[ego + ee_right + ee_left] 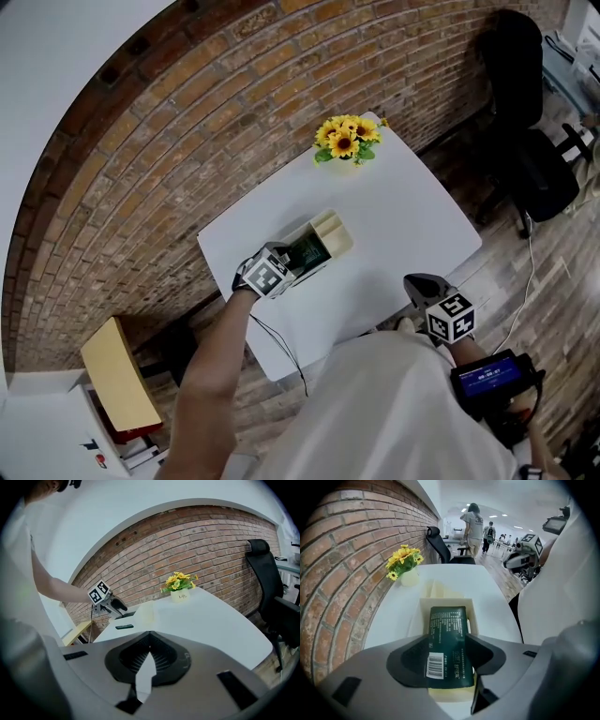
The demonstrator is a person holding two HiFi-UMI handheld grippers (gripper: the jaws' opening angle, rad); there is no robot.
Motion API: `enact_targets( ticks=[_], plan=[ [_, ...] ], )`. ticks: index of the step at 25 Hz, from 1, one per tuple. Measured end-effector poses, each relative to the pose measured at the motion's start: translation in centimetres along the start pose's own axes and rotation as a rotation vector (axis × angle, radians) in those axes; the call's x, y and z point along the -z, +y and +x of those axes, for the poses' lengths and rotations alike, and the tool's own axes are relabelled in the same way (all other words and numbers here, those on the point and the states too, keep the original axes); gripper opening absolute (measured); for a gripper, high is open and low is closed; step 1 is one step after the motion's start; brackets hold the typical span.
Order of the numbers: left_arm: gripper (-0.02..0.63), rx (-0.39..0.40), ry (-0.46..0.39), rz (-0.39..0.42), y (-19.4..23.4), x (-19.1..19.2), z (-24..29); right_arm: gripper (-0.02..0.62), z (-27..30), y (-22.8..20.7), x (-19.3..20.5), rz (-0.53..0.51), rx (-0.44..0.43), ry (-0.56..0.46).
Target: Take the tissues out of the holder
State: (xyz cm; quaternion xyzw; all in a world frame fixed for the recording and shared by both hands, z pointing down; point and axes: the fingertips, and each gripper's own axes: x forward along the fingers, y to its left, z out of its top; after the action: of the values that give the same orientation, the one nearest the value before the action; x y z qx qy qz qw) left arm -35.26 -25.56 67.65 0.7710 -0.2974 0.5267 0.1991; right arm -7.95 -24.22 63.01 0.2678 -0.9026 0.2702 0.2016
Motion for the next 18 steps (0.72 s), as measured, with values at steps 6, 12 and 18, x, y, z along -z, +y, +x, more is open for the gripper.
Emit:
enact_targets(
  ticks=[6, 12, 18],
  plan=[
    [0.269, 0.066, 0.114, 0.052, -0.3, 0.5, 1.0, 0.006, -0.5, -0.3, 0.4, 0.015, 0.018, 0.001],
    [0.307, 0.082, 0.166, 0.068, 0.3, 1.0, 2.0, 0.006, -0.8, -0.5, 0.6, 0.021, 0.028, 0.005],
    [0.307, 0.155, 0.171, -0.028, -0.1, 1.4, 2.6, 0.006, -1.1, -0.6, 0.9, 0.025, 0.034, 0.009]
  ],
)
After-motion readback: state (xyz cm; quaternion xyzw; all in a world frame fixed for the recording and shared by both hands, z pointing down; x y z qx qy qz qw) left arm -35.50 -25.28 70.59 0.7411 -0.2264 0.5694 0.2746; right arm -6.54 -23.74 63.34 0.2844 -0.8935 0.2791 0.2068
